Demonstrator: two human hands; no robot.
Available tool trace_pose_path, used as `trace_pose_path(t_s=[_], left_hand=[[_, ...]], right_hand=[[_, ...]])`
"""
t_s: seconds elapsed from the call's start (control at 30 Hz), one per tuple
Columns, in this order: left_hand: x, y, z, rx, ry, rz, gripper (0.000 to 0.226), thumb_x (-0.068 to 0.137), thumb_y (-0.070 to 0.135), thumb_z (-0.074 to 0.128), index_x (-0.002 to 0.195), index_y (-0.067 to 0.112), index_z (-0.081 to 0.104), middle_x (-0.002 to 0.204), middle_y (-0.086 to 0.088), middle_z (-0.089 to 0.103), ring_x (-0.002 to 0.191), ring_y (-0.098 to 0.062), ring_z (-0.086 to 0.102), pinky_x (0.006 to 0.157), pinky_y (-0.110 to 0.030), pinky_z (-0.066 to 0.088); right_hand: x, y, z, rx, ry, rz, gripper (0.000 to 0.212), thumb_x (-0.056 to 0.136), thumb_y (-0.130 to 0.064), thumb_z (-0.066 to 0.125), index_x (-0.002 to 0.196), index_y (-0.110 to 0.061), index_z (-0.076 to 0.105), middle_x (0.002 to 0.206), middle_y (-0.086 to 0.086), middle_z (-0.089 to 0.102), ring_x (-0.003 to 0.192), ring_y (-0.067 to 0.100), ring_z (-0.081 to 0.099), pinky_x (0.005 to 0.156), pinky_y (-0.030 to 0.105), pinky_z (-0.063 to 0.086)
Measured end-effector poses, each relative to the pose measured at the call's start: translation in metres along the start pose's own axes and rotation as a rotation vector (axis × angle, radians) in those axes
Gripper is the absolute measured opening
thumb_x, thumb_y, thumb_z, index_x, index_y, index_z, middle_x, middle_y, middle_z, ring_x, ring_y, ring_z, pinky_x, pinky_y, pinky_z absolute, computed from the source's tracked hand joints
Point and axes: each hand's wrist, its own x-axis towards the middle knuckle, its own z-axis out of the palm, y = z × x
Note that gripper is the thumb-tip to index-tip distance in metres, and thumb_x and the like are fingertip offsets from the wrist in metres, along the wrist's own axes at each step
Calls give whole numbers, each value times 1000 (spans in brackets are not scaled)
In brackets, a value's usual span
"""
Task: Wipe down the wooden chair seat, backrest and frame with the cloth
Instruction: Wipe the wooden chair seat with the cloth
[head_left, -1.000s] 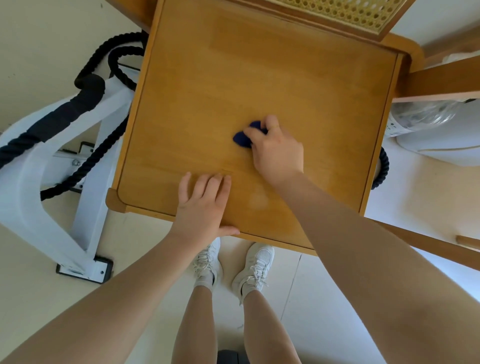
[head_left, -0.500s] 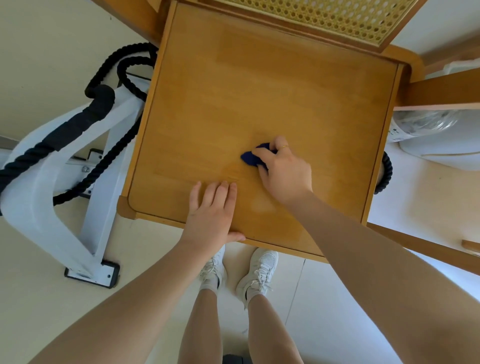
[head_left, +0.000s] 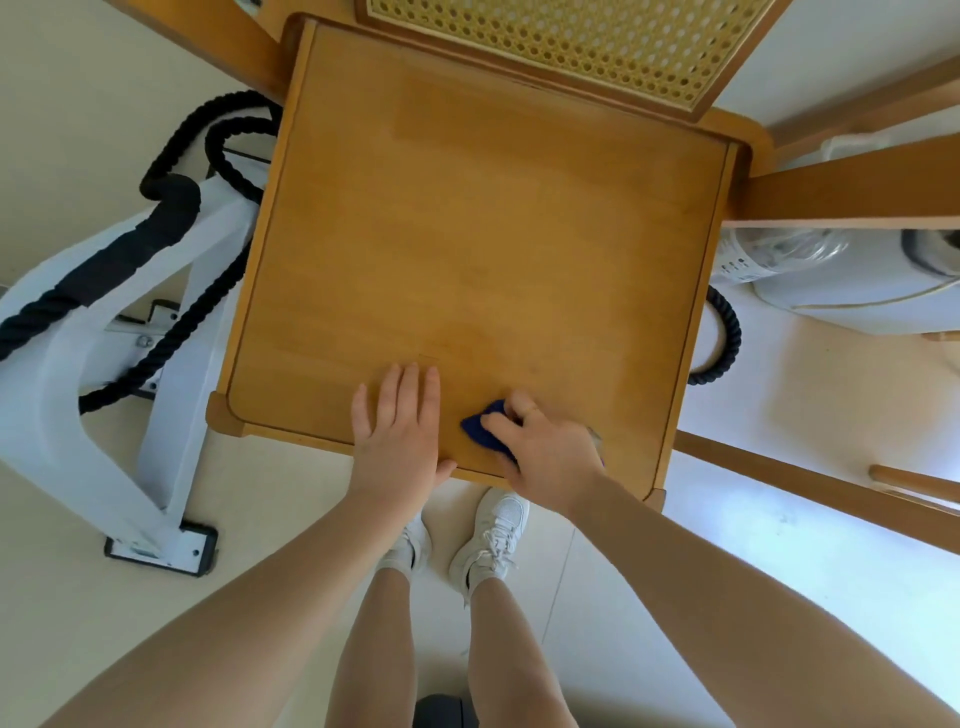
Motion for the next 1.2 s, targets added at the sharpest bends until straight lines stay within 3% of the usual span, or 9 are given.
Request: trace_pose_path(t_s=[0.1,0.3,0.43,0.6,0.7,0.8,0.9,1.0,1.2], left_hand=[[-2,4,0,-12,-13,-31,120,37,52,85,134,4,34,133,-19,51,124,-35,46,102,-55,19],[2,28,-6,-144,-106,-99,111,75,61,58,146,10,-11,154,-19,-1,142,-30,-7,111,-52,0],[1,42,-7,-163,-88,-122,121,64,59,70,147,9,-2,154,-20,-3,142,-33,2,111,-52,8],[-5,54,1,-96,42,73,116,38,53,84,134,9,37,141,-14,37,113,-29,42,86,-44,41],[-4,62,3,-110,102,210,118,36,49,87,135,14,33,141,-16,33,111,-29,36,84,-45,43],[2,66,0,-95,60,222,123,34,49,88,137,15,32,139,-20,42,113,-33,42,86,-47,44],[11,69,-10,-41,-55,242,122,52,54,81,147,19,12,151,-18,19,127,-34,34,100,-49,30],[11,72,-15,-18,-127,250,113,70,54,68,147,21,-8,154,-13,-7,135,-31,16,108,-46,14],[9,77,-18,7,-136,195,115,72,55,66,145,22,-17,153,-12,-14,136,-28,14,110,-45,12]], right_hand=[[-13,17,-3,-82,-73,-57,38,56,-21,82,91,-23,66,83,7,59,51,24,54,39,20,24],[20,85,-22,-1,269,539,26,86,-17,58,112,-14,56,110,15,48,72,33,54,50,28,36],[-12,46,0,80,140,329,26,79,-17,62,105,-14,60,102,13,53,52,26,47,42,24,37],[-64,27,13,-43,-24,-86,30,58,-21,76,86,-23,67,79,6,60,50,21,53,39,19,29],[-51,63,0,-74,-37,-59,20,72,-23,64,92,-22,63,86,10,58,59,28,57,41,25,42],[-28,113,-18,-38,131,278,29,81,-17,61,110,-13,58,105,18,52,74,36,57,52,32,42],[-21,130,-23,-21,264,481,28,87,-17,57,114,-10,55,111,18,48,77,36,56,53,31,39],[-37,107,-9,51,208,426,30,81,-15,62,109,-10,56,106,17,50,67,33,56,50,31,40],[-81,87,3,18,12,21,28,69,-16,68,96,-14,60,82,9,56,55,27,53,39,27,43]])
